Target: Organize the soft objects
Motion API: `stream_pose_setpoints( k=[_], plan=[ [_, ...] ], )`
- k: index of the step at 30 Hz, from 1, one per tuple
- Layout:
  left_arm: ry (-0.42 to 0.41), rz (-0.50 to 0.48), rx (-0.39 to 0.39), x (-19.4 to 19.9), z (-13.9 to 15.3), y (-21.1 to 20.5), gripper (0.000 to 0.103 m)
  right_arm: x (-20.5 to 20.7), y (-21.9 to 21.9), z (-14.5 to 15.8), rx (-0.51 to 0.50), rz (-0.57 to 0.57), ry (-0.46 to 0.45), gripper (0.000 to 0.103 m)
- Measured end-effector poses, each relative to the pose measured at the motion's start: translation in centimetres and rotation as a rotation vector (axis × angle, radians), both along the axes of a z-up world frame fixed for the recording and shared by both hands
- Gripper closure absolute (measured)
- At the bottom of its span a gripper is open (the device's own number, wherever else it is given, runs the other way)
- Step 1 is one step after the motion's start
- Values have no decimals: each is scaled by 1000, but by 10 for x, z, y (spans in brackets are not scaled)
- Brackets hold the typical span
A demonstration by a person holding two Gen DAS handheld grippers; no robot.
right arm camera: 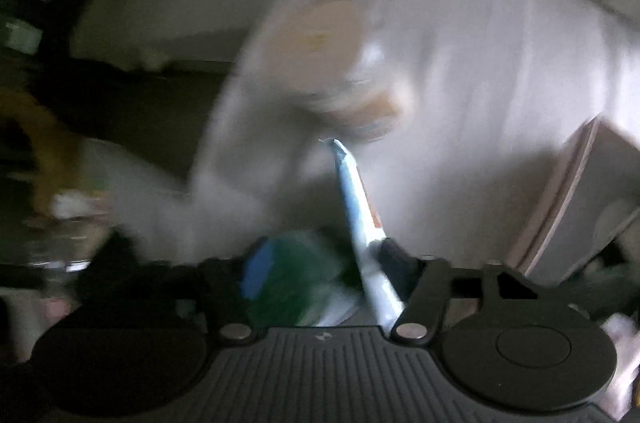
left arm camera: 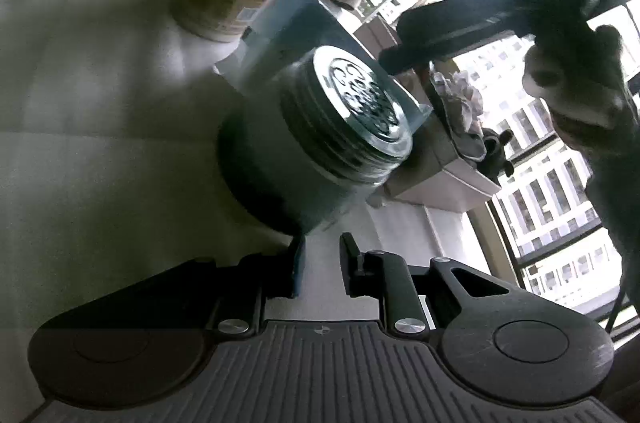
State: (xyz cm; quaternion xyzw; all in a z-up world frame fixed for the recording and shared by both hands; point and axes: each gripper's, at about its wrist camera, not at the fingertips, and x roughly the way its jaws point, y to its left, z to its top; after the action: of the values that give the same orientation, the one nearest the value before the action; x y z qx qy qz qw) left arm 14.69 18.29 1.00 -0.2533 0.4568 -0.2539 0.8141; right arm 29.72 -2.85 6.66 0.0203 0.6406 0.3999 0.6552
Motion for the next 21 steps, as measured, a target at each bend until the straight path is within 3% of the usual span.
stream_pose_setpoints(
  k=[5,9,10,11,12,15,21],
  plan=[
    [0,-6,7,0,1,1,82,3,9,-18,-11,-74,-23,61],
    [-1,0,15,-1,2,1,82,18,21,-55,-48,-128,43,65],
    [0,1,16,-1,3,0,82,15,25,-60,-66,-133,41,69],
    [0,0,19,-1,3,0,82,14,27,-64,-84,-136,42,80],
    [0,-3,22,0,4,-1,82,13,29,-68,-91,-138,45,80],
    [-3,-13,25,3,5,-4,82,4,25,-52,-80,-151,-18,84],
    [-44,-80,88,2,15,-29,82,-53,-21,26,46,-194,-158,88]
  ],
)
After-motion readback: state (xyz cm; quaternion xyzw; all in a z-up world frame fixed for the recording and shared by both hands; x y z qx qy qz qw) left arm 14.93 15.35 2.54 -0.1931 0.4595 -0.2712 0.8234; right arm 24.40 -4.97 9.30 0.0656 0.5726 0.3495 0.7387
